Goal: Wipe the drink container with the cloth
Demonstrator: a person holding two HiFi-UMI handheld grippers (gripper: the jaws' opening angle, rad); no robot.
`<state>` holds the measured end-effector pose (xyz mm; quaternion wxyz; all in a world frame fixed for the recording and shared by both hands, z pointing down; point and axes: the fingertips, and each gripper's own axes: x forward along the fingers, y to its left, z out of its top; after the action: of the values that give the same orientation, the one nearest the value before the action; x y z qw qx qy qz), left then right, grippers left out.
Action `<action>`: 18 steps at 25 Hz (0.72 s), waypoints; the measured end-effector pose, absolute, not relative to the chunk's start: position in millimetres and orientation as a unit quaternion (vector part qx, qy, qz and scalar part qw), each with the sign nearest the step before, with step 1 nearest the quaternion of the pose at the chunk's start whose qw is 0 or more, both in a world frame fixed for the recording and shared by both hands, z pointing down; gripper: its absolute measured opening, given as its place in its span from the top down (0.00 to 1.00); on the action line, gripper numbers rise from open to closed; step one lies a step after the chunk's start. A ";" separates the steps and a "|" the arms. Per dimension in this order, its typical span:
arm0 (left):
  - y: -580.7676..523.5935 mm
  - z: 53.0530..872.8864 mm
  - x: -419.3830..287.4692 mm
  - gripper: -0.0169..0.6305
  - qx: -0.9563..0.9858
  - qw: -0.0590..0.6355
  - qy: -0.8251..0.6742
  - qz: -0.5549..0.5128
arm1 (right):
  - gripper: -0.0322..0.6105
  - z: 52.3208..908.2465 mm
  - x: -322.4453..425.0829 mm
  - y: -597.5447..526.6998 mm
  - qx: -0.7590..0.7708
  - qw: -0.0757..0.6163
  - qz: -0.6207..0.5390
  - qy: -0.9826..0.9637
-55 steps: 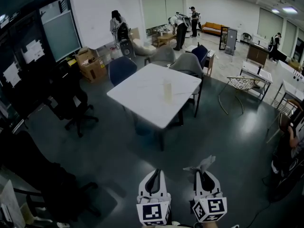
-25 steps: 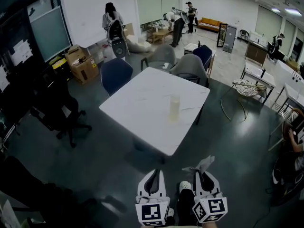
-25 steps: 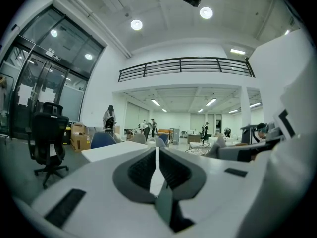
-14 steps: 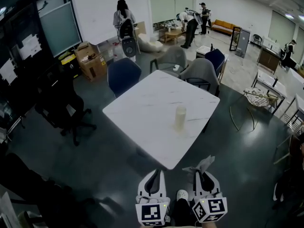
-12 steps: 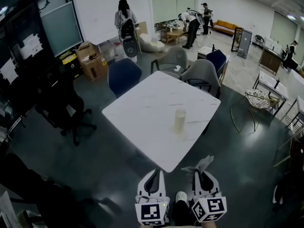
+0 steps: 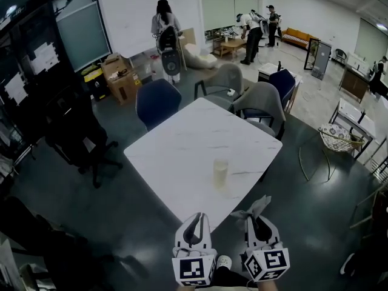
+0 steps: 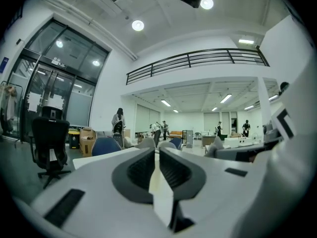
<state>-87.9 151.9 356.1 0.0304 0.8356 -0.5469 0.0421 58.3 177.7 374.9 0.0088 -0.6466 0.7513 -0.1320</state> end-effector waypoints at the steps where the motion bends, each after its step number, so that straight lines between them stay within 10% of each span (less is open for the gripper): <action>1: 147.6 355.0 -83.7 0.93 0.835 0.030 -0.548 0.042 | 0.88 375.2 61.8 172.8 -0.644 0.009 -0.133 0.753; 18: 76.5 378.8 -64.7 0.93 0.824 0.050 -0.560 0.067 | 0.88 398.7 62.3 95.1 -0.602 -0.014 -0.163 0.782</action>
<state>-64.7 76.5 378.8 0.0500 0.8244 -0.5599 0.0670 62.3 95.1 398.7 -0.0139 -0.6019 0.7817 -0.1627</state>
